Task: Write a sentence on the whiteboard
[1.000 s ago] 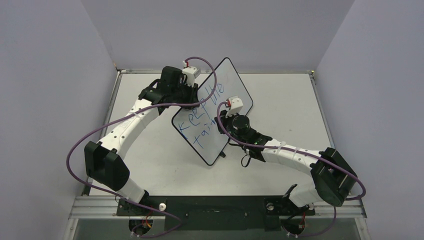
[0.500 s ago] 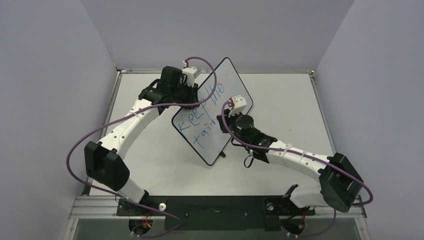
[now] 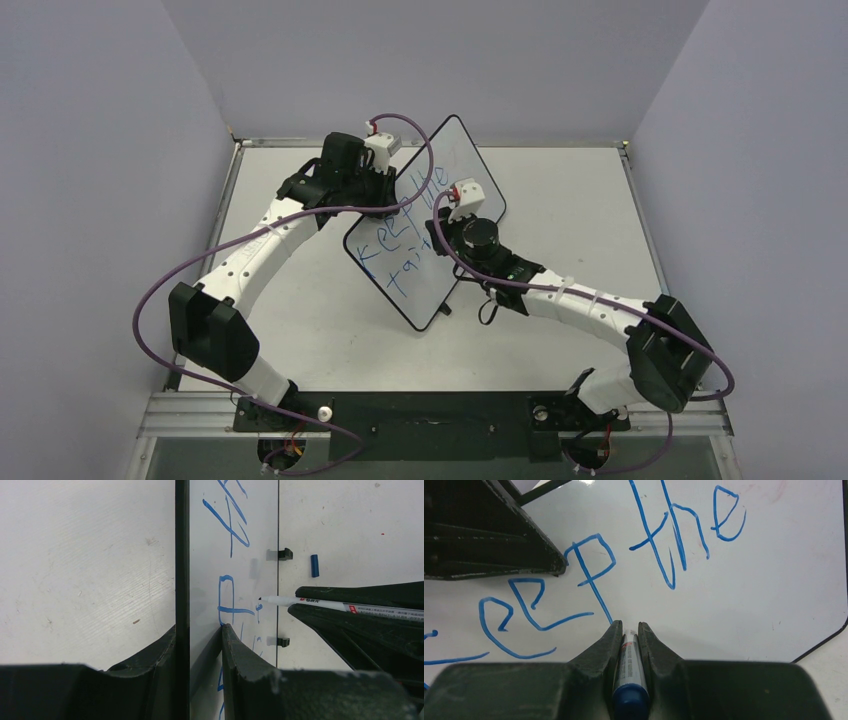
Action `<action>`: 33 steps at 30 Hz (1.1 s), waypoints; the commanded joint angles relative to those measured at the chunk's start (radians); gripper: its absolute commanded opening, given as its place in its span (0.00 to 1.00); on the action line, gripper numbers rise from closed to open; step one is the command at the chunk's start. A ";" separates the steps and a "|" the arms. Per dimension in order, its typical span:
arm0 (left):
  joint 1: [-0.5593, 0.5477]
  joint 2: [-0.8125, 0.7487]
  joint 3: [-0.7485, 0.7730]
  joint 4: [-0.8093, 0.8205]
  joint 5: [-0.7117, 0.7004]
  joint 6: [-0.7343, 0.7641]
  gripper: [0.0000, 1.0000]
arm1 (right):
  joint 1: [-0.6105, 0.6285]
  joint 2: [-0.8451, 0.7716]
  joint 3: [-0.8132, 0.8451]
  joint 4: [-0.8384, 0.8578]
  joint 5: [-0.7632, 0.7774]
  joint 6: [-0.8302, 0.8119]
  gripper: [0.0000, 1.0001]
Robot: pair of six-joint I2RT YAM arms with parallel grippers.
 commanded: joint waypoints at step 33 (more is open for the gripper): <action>-0.050 0.049 -0.059 -0.041 -0.068 0.086 0.00 | -0.020 0.032 -0.127 0.083 -0.028 0.074 0.00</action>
